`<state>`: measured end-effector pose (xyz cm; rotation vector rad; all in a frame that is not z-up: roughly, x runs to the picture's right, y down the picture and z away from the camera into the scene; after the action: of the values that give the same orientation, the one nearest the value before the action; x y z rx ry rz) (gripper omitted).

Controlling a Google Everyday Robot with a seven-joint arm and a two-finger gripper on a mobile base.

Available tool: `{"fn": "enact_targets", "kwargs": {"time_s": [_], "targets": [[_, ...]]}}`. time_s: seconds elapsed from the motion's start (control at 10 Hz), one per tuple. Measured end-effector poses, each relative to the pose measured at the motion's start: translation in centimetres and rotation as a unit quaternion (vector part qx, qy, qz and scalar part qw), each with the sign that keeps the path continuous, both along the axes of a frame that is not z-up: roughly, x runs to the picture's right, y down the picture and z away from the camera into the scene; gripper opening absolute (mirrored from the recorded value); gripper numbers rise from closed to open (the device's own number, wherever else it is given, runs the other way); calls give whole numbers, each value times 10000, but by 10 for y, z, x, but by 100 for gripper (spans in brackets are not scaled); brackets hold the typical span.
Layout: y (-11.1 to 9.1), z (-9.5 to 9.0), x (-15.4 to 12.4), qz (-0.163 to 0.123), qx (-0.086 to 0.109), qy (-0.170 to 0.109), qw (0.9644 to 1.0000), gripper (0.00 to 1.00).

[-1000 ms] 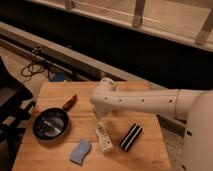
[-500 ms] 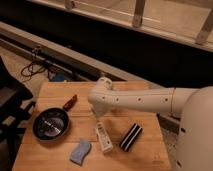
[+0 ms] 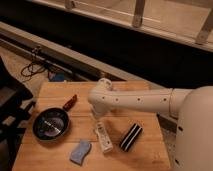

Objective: Stand the bottle upright

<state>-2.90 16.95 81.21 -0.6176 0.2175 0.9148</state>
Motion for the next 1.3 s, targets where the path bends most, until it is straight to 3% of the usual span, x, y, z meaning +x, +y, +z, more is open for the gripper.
{"fn": "enact_targets", "kwargs": {"time_s": [0.6, 1.0, 1.3], "targets": [[24, 1, -8, 229, -353, -55, 9991, 65], [31, 3, -18, 251, -450, -158, 9985, 65], [30, 5, -26, 252, -419, -217, 9986, 65]]}}
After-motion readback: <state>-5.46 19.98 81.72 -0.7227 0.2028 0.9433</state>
